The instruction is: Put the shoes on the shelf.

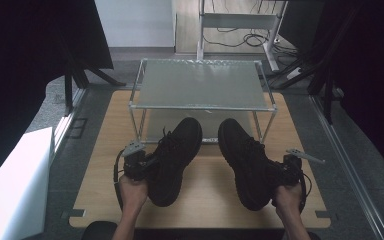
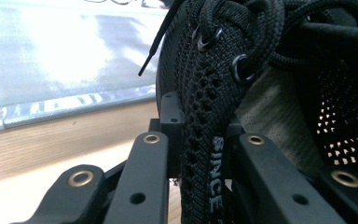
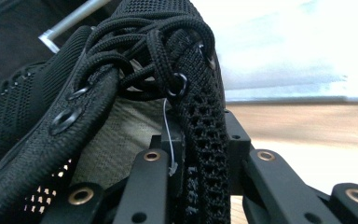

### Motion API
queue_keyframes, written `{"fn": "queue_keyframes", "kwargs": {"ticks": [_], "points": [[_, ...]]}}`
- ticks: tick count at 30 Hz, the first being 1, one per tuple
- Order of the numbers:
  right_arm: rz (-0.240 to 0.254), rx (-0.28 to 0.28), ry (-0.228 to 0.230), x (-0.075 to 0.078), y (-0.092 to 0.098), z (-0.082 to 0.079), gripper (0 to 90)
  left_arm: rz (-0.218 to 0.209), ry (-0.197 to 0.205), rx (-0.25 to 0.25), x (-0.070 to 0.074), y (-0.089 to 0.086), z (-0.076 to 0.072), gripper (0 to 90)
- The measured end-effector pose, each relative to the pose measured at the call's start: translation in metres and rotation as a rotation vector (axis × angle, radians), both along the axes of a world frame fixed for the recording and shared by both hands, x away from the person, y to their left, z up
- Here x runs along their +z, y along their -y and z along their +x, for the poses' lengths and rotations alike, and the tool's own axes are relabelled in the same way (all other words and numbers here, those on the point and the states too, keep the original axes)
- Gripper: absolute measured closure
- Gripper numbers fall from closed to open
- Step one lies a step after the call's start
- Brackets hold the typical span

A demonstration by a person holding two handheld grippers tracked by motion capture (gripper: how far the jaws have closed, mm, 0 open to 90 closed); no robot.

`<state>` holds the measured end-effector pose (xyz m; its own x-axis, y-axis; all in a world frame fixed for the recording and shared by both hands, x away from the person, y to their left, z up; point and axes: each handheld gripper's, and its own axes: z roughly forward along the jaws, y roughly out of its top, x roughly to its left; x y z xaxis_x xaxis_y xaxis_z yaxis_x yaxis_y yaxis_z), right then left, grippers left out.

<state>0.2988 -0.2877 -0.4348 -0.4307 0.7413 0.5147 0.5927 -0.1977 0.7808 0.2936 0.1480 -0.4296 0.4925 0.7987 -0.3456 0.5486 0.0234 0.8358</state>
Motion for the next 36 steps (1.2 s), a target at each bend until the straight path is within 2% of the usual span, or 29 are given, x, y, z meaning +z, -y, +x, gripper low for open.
{"fn": "queue_keyframes", "kwargs": {"ticks": [3, 11, 13, 17, 23, 28, 32, 36], "points": [[0.026, 0.014, 0.007, 0.006, -0.004, 0.000, 76.6, -0.031, 0.009, 0.007, 0.005, -0.001, -0.002, 78.9], [0.085, 0.027, 0.030, 0.023, -0.013, 0.003, 76.5, -0.066, 0.053, 0.054, 0.022, 0.002, -0.006, 78.8], [0.124, 0.027, 0.021, 0.029, -0.016, 0.007, 76.5, -0.075, 0.054, 0.059, 0.026, 0.003, -0.005, 78.6], [0.163, 0.015, 0.009, 0.035, -0.019, 0.014, 76.5, -0.097, 0.057, 0.068, 0.032, 0.006, -0.002, 78.5], [0.175, 0.001, 0.015, 0.045, -0.025, 0.021, 76.5, -0.141, 0.056, 0.083, 0.042, 0.009, 0.006, 78.5], [0.187, -0.019, 0.015, 0.061, -0.034, 0.034, 76.5, -0.183, 0.054, 0.097, 0.051, 0.012, 0.018, 78.4], [0.192, -0.022, 0.015, 0.067, -0.037, 0.040, 76.5, -0.213, 0.051, 0.107, 0.058, 0.014, 0.029, 78.4], [0.197, -0.036, 0.009, 0.073, -0.042, 0.051, 76.5, -0.211, 0.044, 0.121, 0.063, 0.016, 0.039, 78.3]]}}
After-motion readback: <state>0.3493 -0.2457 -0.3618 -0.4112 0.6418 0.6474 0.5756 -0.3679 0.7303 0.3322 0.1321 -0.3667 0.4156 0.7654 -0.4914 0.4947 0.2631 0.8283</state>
